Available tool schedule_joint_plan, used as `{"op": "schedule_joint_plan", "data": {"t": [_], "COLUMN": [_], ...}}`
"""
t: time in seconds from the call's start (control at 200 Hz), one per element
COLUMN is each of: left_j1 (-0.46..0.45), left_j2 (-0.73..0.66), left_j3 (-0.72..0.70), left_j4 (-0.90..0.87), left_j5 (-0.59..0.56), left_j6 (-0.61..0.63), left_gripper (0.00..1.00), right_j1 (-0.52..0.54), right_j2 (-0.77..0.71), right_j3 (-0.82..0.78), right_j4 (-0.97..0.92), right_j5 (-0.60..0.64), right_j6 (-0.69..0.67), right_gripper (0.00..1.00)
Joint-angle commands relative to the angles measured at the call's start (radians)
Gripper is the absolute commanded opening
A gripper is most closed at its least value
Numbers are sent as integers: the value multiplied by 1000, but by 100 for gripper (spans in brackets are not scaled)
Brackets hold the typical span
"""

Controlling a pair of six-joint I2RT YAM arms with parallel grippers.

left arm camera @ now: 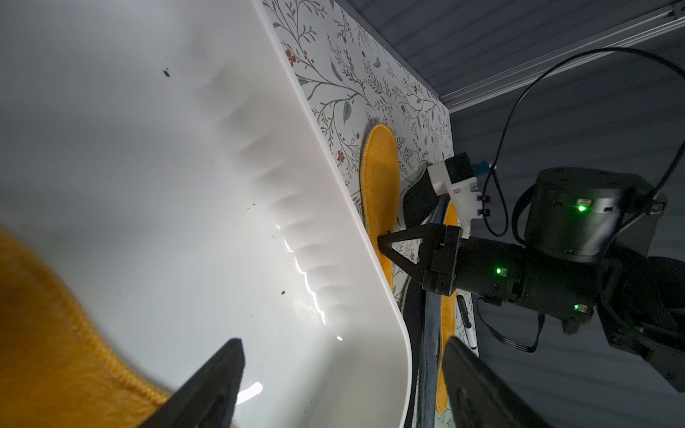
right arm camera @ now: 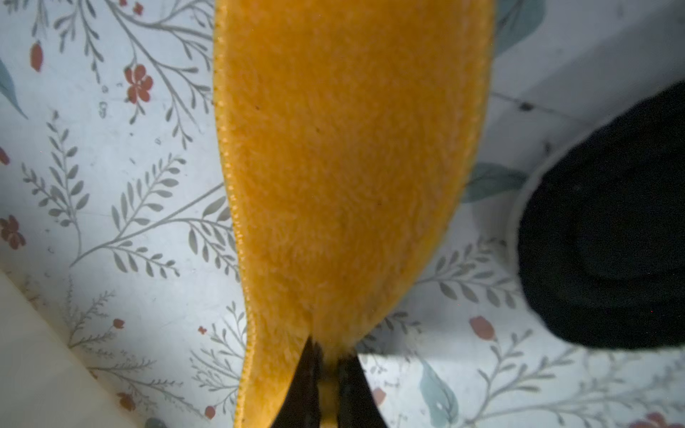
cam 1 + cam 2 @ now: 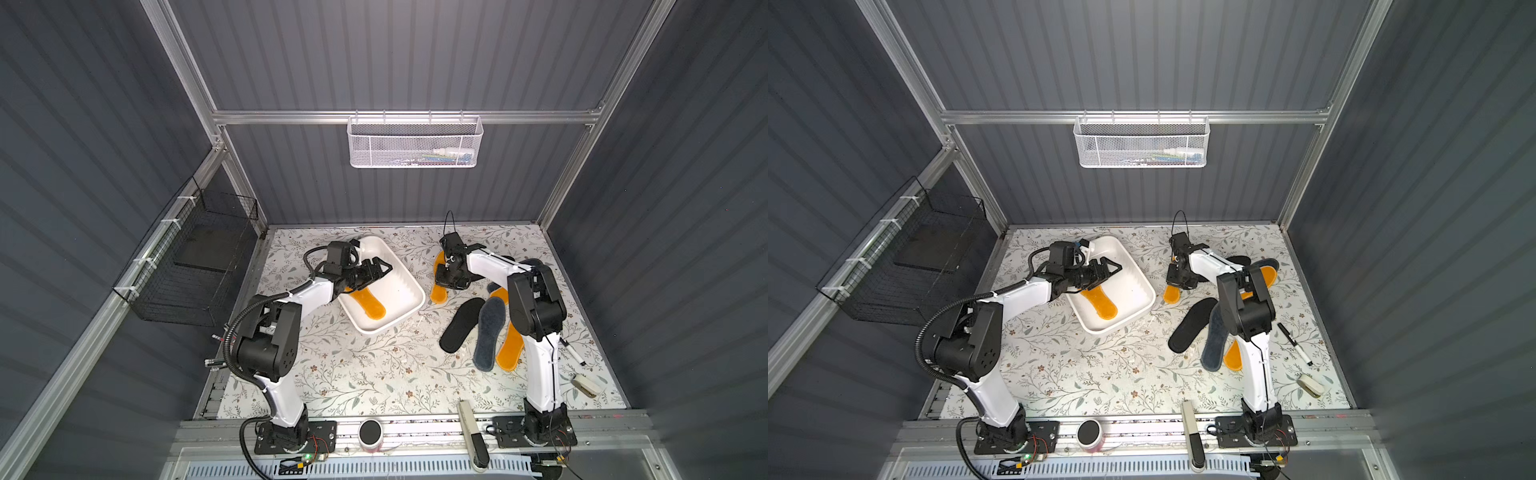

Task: Put the insoles into the storage box
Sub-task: Pick up the insole from the center of the board.

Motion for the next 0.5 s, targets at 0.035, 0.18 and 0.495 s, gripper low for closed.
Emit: {"op": "schedule_joint_plan", "data": {"t": [0.035,0.18,0.495], "left_j1": [6,6,6], "left_j2": [-9,-3,-5], "left_j3": [-11,-13,-14], "left_j4": [-21,-25,-38], "left_j5": [3,3,-3], "left_j6": [-3,-2,6], "left_gripper": [85,85,84], "right_j1": [-3,-4,-12], "right_j2": [-26,-97,-303], "right_j3": [-68,-102,-141], "right_j4": [35,101,140], "right_j5": [-23,-46,-136], "right_j6": [-27,-79,-164], "right_gripper": [6,4,3]}}
